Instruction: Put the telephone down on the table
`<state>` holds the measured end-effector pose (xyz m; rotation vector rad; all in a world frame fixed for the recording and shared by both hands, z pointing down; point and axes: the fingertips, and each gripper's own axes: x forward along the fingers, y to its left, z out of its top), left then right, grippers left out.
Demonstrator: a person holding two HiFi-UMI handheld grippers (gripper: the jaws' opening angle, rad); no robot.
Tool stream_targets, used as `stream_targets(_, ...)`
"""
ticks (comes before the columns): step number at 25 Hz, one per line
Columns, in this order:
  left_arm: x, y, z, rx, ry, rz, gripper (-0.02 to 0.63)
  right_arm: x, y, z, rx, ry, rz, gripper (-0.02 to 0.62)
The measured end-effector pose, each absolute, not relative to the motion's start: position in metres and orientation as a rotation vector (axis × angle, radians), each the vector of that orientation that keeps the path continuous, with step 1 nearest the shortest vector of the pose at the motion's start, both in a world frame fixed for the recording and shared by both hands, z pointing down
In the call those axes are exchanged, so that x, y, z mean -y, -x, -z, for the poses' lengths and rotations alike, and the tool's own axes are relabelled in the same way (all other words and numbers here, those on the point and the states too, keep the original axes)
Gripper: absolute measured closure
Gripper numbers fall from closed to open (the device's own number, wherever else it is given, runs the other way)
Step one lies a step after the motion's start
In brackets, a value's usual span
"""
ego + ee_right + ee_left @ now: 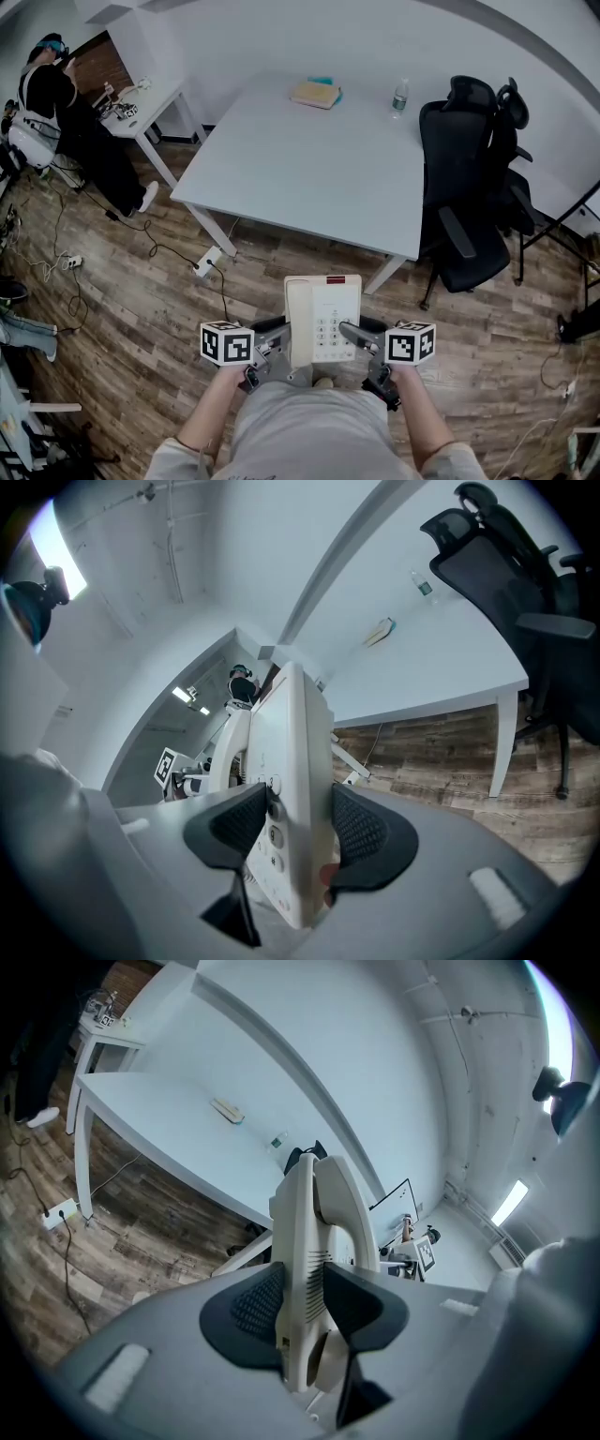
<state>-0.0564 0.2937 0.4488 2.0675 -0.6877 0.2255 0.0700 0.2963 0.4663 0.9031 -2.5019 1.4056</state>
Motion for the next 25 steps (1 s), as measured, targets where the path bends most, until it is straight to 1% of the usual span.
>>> stream_targets(6, -0.254, 0.059, -0.453, 0.668, -2.073, -0.222, 0.457, -0.259, -0.067, -0.468, 2.498, -0.927, -1.407, 0.368)
stream_targets(11, -0.197, 0.062, -0.453, 0.642, -2.072, -0.226, 0.457, -0.203, -0.064, -0.468, 2.492, -0.959, -1.407, 0.368)
stream_targets(25, -0.071, 0.092, -0.438, 0.561, -2.104, -0.289, 0.457, -0.086, -0.034, -0.453, 2.491, -1.066, -1.425, 0.369)
